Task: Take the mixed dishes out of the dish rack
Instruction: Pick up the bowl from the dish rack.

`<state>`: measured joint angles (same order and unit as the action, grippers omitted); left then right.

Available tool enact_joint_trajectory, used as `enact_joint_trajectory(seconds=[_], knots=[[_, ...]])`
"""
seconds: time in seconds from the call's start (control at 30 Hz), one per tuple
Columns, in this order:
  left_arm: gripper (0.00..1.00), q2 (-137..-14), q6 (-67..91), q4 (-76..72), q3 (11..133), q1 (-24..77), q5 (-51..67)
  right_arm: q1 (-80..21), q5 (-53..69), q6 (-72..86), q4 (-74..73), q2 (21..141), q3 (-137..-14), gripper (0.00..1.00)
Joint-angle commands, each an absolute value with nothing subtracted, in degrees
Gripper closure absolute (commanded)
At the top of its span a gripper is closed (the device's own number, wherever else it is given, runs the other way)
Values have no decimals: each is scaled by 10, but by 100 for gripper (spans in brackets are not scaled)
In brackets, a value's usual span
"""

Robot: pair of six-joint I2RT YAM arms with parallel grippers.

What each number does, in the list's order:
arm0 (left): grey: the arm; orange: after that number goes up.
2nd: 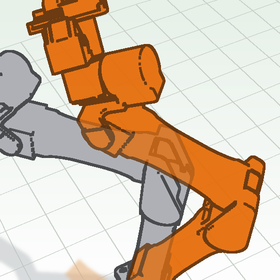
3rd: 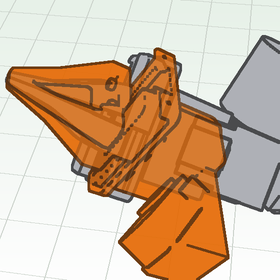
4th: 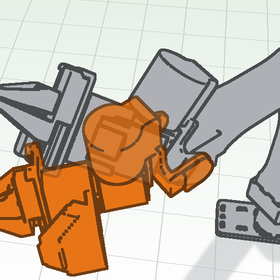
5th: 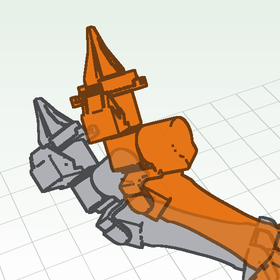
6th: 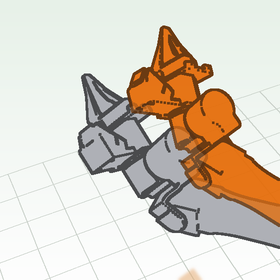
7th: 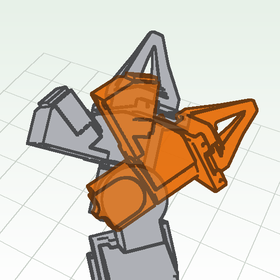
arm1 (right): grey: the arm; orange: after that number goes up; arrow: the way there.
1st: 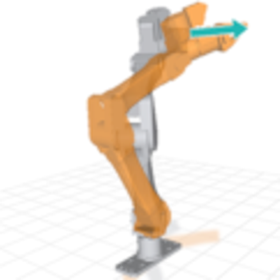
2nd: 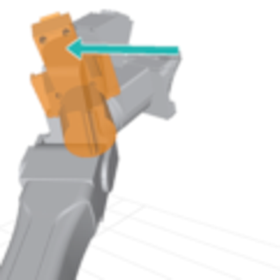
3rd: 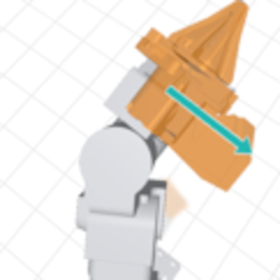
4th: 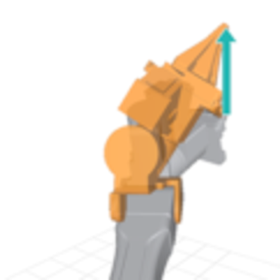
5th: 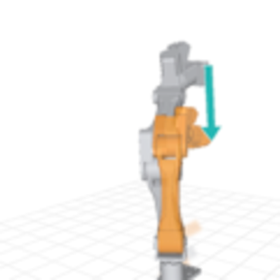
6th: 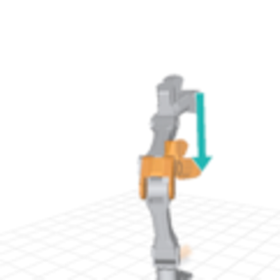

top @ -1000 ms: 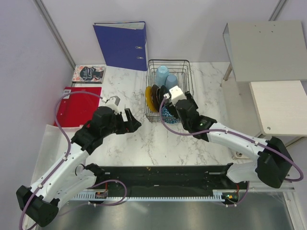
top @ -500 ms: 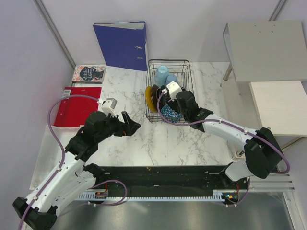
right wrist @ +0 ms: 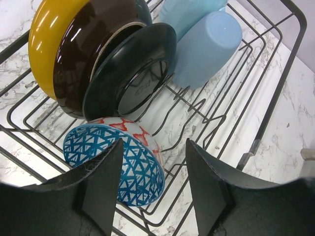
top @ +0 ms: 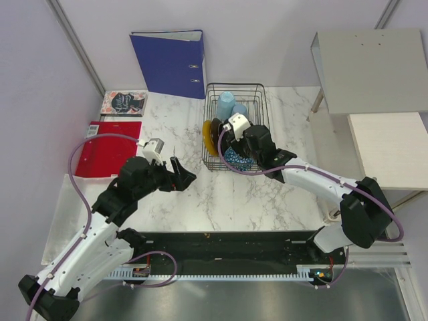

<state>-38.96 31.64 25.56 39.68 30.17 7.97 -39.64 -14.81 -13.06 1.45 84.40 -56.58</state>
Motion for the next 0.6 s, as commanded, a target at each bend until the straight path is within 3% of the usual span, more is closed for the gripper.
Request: enact_joint_trajectory(seconds=[0.0,0.57], knots=[[4,-389,306,229,393,300,98,-396,-138,-124,20,836,-549,39],[5,-389,309,228,387,300,96,-388,-149,-121,35,890,-535,47]])
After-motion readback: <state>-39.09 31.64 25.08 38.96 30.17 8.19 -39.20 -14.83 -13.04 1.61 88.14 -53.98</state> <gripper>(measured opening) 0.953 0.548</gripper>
